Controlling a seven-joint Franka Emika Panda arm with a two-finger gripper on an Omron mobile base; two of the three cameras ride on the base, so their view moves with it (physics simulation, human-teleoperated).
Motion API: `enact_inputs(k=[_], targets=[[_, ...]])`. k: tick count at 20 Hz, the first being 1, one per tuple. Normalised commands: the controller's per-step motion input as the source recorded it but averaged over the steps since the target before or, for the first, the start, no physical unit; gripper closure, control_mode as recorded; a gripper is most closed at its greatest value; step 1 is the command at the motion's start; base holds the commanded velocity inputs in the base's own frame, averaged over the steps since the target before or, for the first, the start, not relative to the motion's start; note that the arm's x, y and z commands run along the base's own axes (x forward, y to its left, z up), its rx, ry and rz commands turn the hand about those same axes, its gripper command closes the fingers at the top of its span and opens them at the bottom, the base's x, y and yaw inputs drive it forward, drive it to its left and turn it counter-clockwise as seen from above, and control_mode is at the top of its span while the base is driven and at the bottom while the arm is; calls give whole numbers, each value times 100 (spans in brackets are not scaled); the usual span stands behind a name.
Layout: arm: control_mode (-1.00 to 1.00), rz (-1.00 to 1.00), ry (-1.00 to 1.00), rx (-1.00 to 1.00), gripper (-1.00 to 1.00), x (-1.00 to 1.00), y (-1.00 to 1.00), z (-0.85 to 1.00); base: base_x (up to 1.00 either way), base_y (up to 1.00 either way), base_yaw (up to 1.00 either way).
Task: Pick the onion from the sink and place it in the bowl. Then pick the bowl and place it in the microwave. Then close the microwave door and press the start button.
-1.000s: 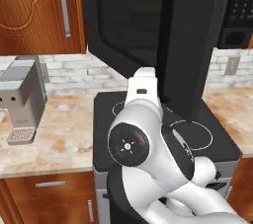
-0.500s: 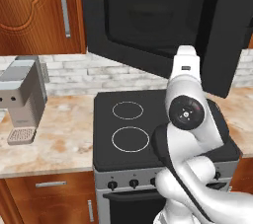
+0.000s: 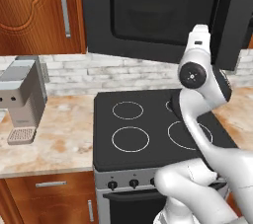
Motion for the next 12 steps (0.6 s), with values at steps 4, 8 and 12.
enact_inputs(k=[4,8,12], targets=[[-100,-12,0,0,-100,100,-41,6,0,0,0],[-100,-10,1,0,-100,100,-11,0,0,0,0],[-100,-9,1,0,-100,100,-10,0,0,0,0]])
